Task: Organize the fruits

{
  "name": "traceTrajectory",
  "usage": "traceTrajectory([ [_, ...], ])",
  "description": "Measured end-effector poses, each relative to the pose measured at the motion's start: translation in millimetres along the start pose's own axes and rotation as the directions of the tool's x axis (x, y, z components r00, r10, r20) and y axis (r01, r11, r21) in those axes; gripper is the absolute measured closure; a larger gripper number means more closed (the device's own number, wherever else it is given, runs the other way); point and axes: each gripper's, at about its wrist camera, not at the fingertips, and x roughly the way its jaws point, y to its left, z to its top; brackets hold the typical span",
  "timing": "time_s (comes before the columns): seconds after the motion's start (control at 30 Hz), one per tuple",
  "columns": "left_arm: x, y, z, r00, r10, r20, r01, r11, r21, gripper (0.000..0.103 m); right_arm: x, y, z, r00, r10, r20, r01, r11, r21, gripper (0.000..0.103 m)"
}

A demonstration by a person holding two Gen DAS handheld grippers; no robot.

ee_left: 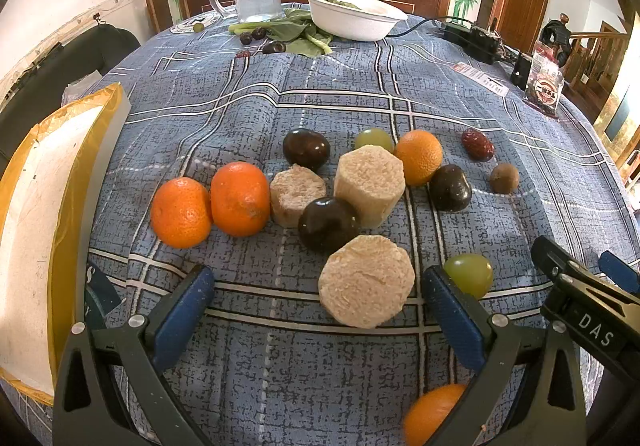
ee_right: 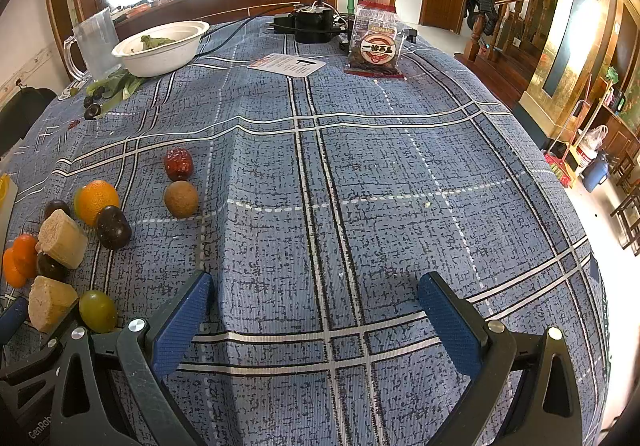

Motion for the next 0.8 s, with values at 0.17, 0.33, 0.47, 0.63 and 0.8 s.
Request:
traceTrajectory([
  [0.17, 0, 0, 0, 1.000, -0.002, -0.001, 0.002, 1.000, 0.003, 0.000, 0, 1, 0, 1.000, 0.000, 0.000, 0.000, 1.000, 0.000, 0.001],
  [0.33, -4, 2, -5, 1.000, -0.022, -0.014, 0.023, 0.999, 0.029, 0.000, -1, 0, 0, 0.999, 0.020, -0.034, -0.021, 1.000, -0.021, 0.001],
  [0.47, -10, 7, -12, 0.998, -0.058, -0.030, 0.060, 0.996, 0.069, 0.000, -3, -4, -1, 0.997, 0.032, -0.063, -0.034, 0.999, -0.032, 0.001],
  [0.63, -17, 11, -14, 0.991, -0.121, -0.051, 0.124, 0.990, 0.065, 0.000, -4, -1, -5, 0.998, 0.028, -0.061, -0.030, 0.999, -0.030, 0.001],
  [0.8, -46, 28, -25, 0.987, -0.162, -0.018, 0.162, 0.986, 0.024, 0.000, -7, -2, -5, 0.997, 0.012, -0.070, -0.013, 1.000, -0.015, 0.001],
])
